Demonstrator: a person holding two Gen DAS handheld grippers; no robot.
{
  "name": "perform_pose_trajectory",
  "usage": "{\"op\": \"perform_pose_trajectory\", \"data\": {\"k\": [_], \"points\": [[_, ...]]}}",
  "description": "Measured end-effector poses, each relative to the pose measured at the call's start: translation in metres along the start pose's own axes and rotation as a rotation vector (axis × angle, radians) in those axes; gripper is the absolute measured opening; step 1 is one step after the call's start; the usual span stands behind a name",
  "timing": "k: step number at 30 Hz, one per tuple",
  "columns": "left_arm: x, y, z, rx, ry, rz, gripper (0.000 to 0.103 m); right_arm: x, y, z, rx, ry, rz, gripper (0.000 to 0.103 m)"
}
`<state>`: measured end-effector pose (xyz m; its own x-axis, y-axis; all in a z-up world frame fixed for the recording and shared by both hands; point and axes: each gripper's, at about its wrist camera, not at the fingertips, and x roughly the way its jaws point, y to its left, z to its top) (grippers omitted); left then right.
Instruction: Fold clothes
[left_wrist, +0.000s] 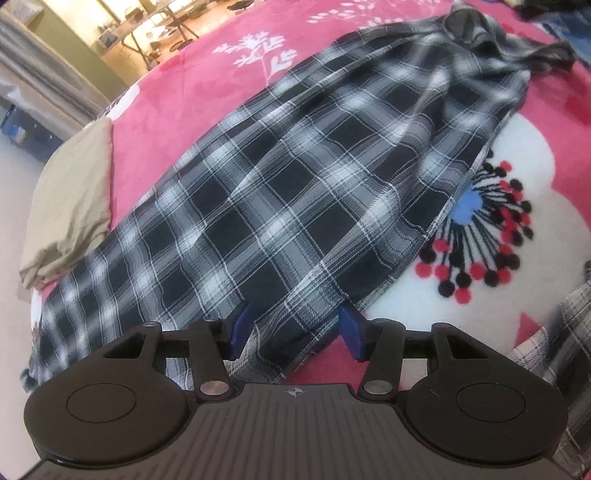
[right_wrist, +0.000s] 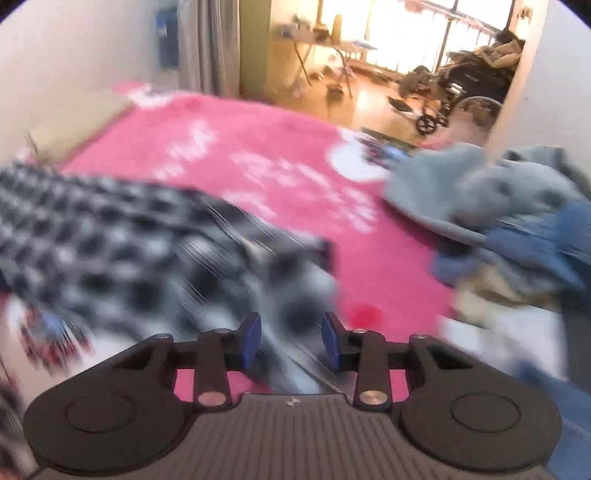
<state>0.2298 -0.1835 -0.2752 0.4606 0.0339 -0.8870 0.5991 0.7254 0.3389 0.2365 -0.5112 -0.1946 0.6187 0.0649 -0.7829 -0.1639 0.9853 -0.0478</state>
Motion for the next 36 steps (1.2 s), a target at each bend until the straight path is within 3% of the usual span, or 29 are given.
{"op": "perform_pose_trajectory", "data": {"k": [4, 5, 6, 7, 13, 17, 19, 21, 23, 24, 25, 26, 29, 32, 36], "points": [[-0.001, -0.003, 0.002, 0.001, 0.004, 0.011, 0.051, 0.035, 0.021, 0.013, -0.027, -0.009, -0.038, 0.036], [-0.001, -0.002, 0.002, -0.003, 0.004, 0.01, 0.051, 0.042, 0.017, 0.016, -0.032, -0.002, -0.058, 0.029], [-0.001, -0.002, 0.002, -0.007, 0.005, 0.009, 0.051, 0.049, 0.012, 0.02, -0.034, 0.005, -0.079, 0.009], [-0.001, -0.002, 0.002, -0.01, 0.006, 0.008, 0.051, 0.051, 0.005, 0.024, -0.018, 0.002, -0.096, 0.003], [0.001, 0.003, 0.002, -0.038, 0.014, -0.004, 0.051, 0.058, -0.084, 0.055, 0.201, -0.079, -0.266, 0.002], [0.001, 0.005, 0.003, -0.056, 0.025, -0.008, 0.051, 0.079, -0.133, 0.059, 0.269, -0.034, -0.406, 0.003], [0.002, 0.006, 0.001, -0.05, 0.027, -0.008, 0.051, 0.093, -0.155, 0.056, 0.32, 0.026, -0.442, 0.012], [0.002, 0.006, 0.0, -0.046, 0.029, -0.005, 0.051, 0.097, -0.164, 0.053, 0.313, 0.05, -0.425, 0.01], [0.001, 0.008, -0.001, -0.053, 0.029, -0.009, 0.051, 0.088, -0.159, 0.052, 0.272, 0.019, -0.414, 0.013], [0.001, 0.009, -0.001, -0.056, 0.03, -0.01, 0.051, 0.078, -0.155, 0.05, 0.267, -0.008, -0.4, 0.019], [0.0, 0.01, -0.002, -0.056, 0.029, -0.012, 0.051, 0.067, -0.15, 0.048, 0.266, -0.038, -0.383, 0.032], [0.0, 0.011, -0.003, -0.056, 0.028, -0.015, 0.051, 0.055, -0.148, 0.042, 0.295, -0.051, -0.348, 0.036], [-0.005, 0.01, -0.007, -0.024, 0.012, -0.018, 0.051, 0.02, -0.142, 0.022, 0.405, -0.076, -0.23, 0.036], [-0.007, 0.008, -0.011, 0.013, 0.006, -0.018, 0.051, 0.013, -0.141, -0.006, 0.526, 0.009, -0.074, 0.036], [-0.006, 0.005, -0.015, 0.03, 0.011, -0.017, 0.051, 0.033, -0.146, -0.018, 0.616, 0.047, -0.017, 0.036]]}}
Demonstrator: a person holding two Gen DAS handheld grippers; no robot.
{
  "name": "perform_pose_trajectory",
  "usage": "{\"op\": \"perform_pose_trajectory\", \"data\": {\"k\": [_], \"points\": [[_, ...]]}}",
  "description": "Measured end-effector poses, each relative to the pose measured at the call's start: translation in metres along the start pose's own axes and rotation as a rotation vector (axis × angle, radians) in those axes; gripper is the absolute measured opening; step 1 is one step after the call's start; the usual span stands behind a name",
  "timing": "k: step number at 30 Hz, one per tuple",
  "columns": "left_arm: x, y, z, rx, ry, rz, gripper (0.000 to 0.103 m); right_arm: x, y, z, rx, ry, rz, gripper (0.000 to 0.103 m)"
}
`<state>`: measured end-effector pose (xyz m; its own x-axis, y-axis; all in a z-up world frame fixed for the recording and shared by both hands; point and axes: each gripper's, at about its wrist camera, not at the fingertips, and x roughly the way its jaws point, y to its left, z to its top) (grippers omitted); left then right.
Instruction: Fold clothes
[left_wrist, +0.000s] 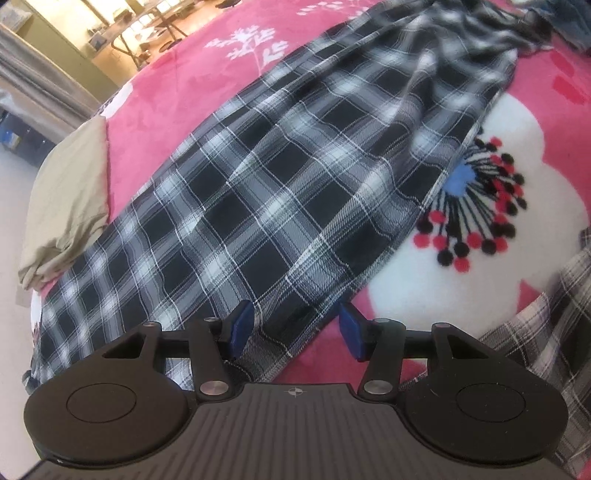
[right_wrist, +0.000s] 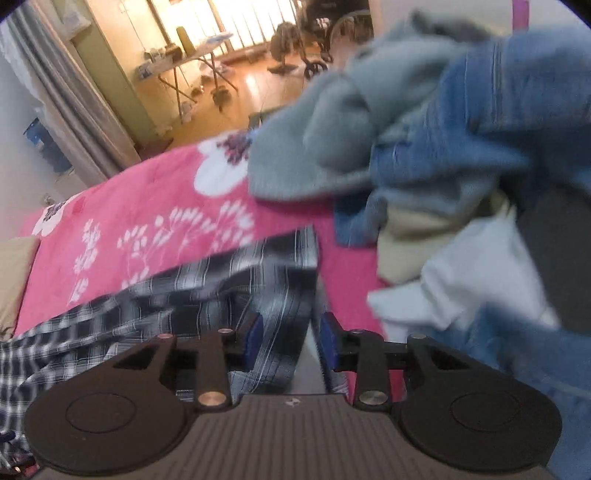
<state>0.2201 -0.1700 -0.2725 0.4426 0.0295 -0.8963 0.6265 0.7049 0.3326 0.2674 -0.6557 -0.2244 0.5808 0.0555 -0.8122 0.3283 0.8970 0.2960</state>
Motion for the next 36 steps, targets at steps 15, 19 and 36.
{"op": "perform_pose_trajectory", "data": {"k": [15, 19, 36], "points": [[-0.001, -0.002, -0.003, -0.021, 0.017, 0.007, 0.051, 0.061, -0.027, 0.032, 0.34, 0.026, 0.077, 0.002], [-0.002, 0.0, -0.004, -0.01, 0.012, 0.019, 0.051, 0.047, -0.02, 0.043, 0.265, -0.071, 0.042, 0.001], [-0.006, 0.0, -0.024, -0.016, 0.033, 0.018, 0.051, 0.058, 0.027, 0.055, -0.169, -0.191, -0.267, 0.048]]}}
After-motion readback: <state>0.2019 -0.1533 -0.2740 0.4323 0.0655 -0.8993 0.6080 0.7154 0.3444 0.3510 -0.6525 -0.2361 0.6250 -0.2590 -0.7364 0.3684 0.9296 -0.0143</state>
